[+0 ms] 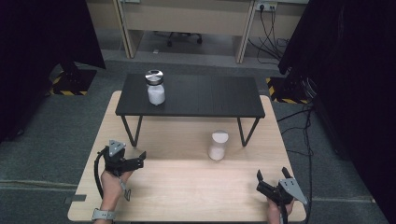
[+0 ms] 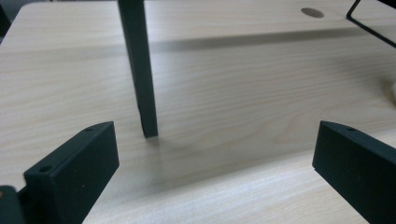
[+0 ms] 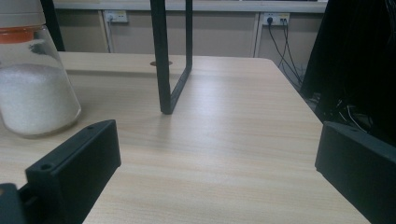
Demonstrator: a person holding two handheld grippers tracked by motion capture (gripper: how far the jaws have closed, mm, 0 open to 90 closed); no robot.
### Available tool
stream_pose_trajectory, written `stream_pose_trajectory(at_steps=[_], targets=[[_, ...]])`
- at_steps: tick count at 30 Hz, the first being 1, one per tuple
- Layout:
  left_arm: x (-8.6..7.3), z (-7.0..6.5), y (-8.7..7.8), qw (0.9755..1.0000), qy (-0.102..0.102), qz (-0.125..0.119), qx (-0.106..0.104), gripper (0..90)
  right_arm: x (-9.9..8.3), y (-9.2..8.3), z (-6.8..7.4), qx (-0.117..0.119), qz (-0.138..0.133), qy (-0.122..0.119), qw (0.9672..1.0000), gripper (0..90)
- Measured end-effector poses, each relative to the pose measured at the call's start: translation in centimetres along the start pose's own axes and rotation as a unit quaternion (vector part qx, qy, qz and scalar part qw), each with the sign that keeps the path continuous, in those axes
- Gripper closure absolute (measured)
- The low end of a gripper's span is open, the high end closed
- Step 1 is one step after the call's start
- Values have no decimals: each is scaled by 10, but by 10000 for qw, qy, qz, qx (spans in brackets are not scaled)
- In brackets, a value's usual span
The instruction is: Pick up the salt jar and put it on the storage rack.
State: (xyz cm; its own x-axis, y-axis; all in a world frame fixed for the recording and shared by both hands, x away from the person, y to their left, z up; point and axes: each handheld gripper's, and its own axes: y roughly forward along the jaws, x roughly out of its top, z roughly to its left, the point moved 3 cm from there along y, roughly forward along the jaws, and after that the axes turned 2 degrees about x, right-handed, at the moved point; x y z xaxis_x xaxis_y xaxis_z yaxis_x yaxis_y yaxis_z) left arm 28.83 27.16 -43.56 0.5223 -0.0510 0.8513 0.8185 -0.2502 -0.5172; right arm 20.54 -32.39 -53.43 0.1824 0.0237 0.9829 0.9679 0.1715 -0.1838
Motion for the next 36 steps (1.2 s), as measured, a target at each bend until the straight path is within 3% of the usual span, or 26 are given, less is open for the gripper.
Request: stream_pose_trajectory(at_steps=[14, 36], targets=[[-20, 14, 2, 9995, -295, 98, 86, 0, 1, 1, 0, 6, 34, -55, 10000, 3], [-45, 26, 10, 9979, -511, 380, 131, 0, 0, 1, 0, 19, 19, -67, 10000, 3]])
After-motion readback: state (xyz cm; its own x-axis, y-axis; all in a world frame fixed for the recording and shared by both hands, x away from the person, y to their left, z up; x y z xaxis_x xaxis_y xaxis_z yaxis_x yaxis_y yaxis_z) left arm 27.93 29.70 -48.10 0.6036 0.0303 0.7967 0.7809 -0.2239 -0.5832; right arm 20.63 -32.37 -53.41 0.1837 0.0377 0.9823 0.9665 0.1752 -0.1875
